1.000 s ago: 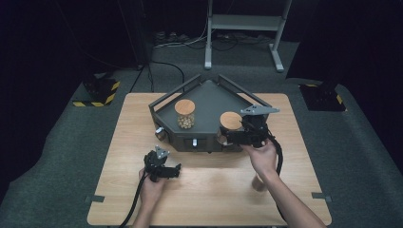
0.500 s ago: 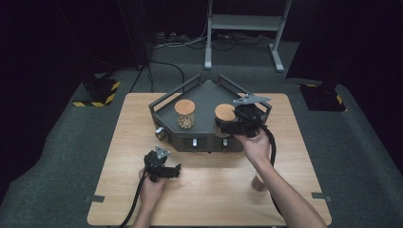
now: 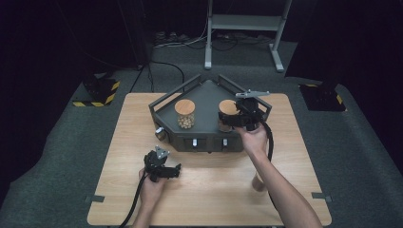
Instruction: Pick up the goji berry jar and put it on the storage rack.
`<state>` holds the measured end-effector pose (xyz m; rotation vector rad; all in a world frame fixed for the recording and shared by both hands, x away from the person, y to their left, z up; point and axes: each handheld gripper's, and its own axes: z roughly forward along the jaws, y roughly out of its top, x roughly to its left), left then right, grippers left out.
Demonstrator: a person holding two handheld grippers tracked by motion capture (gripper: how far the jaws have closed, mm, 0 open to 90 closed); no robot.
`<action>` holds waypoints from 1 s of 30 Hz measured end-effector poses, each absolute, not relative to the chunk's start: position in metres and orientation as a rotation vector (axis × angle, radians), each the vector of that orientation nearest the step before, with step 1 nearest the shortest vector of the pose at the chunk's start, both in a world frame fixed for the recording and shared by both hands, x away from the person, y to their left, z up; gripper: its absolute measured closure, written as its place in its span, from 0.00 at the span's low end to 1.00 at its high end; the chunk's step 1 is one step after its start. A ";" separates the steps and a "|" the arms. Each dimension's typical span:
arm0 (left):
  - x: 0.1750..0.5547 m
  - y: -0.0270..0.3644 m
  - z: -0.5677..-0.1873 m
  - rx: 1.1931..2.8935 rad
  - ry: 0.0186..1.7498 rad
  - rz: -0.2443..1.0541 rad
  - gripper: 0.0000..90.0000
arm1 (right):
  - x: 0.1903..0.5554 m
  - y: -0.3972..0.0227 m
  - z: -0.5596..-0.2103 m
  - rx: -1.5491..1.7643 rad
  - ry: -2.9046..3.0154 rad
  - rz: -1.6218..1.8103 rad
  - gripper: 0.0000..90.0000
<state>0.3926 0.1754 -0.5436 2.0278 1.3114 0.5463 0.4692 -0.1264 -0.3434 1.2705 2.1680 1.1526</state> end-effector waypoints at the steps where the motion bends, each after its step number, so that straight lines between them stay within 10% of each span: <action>1: 0.393 0.175 -0.544 2.029 1.311 0.545 0.05 | 0.470 -0.127 -0.344 1.273 2.166 1.149 0.29; 30: 0.393 0.175 -0.544 2.028 1.311 0.545 0.05 | 0.489 -0.114 -0.364 1.292 2.156 1.048 0.28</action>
